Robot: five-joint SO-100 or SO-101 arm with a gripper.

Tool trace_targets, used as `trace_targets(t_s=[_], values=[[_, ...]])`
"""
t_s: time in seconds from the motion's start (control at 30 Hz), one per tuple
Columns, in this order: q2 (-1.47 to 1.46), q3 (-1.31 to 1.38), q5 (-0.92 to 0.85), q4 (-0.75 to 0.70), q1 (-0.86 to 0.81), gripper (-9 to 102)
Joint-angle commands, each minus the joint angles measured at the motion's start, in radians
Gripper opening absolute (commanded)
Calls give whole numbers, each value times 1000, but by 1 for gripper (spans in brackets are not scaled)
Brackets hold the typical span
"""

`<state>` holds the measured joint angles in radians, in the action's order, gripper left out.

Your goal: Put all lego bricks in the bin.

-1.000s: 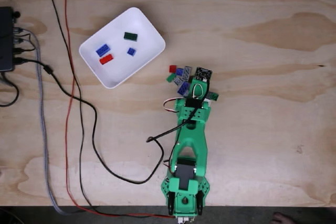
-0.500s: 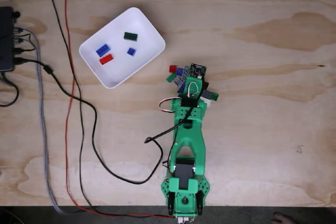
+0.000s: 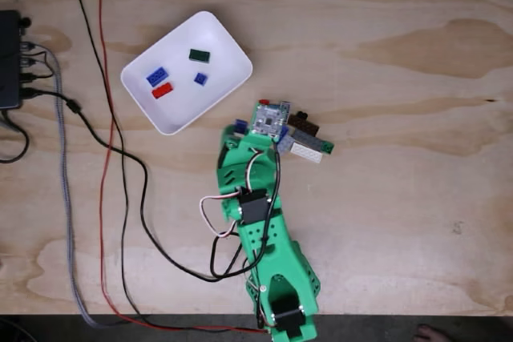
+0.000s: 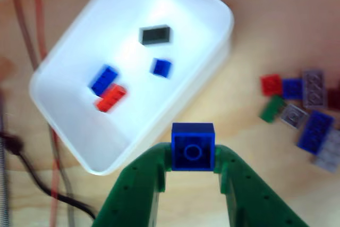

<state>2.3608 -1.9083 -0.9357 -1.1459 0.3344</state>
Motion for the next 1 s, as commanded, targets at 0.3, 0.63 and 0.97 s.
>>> trace_targets(t_s=[0.3,0.63,0.97], values=[[-1103,960,89,-146,94,2],[-914,825,114,-55,15,43],[0,43,75,-268,-290,9]])
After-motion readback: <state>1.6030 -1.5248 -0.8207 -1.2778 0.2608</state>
